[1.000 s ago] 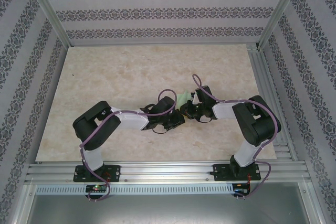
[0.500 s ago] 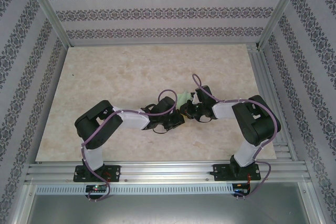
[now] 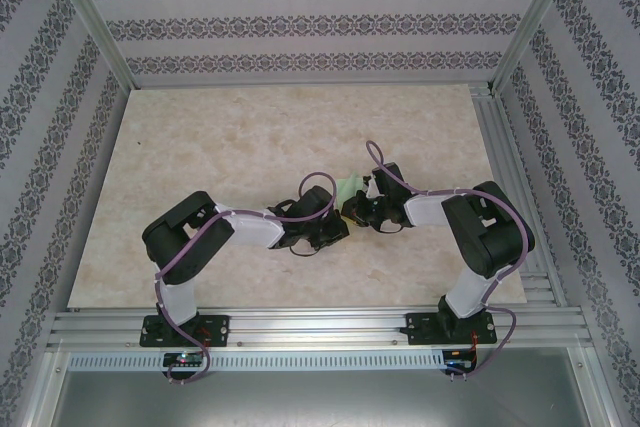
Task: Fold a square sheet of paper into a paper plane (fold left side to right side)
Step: Fold the wing for the fifth time at the center of the table.
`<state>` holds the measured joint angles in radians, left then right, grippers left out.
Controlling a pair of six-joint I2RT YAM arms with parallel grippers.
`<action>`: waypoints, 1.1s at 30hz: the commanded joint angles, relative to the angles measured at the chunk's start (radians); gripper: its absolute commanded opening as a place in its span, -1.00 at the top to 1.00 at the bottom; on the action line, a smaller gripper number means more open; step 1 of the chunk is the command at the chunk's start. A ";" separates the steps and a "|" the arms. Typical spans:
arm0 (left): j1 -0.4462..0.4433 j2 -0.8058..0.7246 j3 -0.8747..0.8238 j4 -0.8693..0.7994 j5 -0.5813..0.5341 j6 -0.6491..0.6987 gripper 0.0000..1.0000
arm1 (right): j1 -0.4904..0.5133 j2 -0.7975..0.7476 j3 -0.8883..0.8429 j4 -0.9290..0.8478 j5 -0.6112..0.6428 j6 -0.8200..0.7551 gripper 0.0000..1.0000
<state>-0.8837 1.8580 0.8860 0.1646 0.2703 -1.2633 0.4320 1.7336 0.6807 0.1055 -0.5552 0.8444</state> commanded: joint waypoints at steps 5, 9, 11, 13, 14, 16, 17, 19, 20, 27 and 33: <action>0.012 0.003 -0.035 -0.058 -0.033 -0.010 0.85 | 0.013 0.061 -0.030 -0.090 0.079 -0.009 0.73; 0.009 0.006 -0.057 -0.076 -0.034 -0.023 0.86 | 0.011 0.036 -0.023 -0.086 0.080 -0.010 0.74; 0.009 0.008 -0.062 -0.084 -0.033 -0.029 0.87 | 0.008 0.027 -0.015 -0.086 0.079 -0.014 0.73; 0.002 0.014 -0.059 -0.102 -0.038 -0.031 0.89 | 0.004 0.018 -0.010 -0.071 0.074 -0.011 0.73; -0.002 0.019 -0.056 -0.109 -0.039 -0.032 0.89 | 0.001 0.013 -0.008 -0.062 0.068 -0.009 0.73; -0.008 0.031 -0.050 -0.122 -0.042 -0.036 0.91 | -0.005 0.003 -0.002 -0.057 0.068 -0.009 0.73; -0.010 0.037 -0.048 -0.124 -0.041 -0.039 0.92 | -0.009 0.000 0.003 -0.060 0.067 -0.012 0.73; -0.014 0.046 -0.046 -0.129 -0.041 -0.044 0.93 | -0.014 -0.003 0.018 -0.079 0.074 -0.020 0.73; -0.015 0.049 -0.043 -0.135 -0.042 -0.045 0.94 | -0.016 -0.002 0.027 -0.088 0.076 -0.026 0.73; -0.032 0.069 -0.005 -0.193 -0.045 -0.032 0.95 | -0.063 0.020 0.074 -0.124 0.068 -0.069 0.73; -0.038 0.090 0.019 -0.217 -0.041 -0.027 0.97 | -0.086 0.053 0.149 -0.191 0.078 -0.124 0.73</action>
<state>-0.8936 1.8870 0.9245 0.1173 0.2447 -1.2881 0.3698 1.7542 0.7818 -0.0574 -0.5468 0.7753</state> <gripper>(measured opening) 0.069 0.135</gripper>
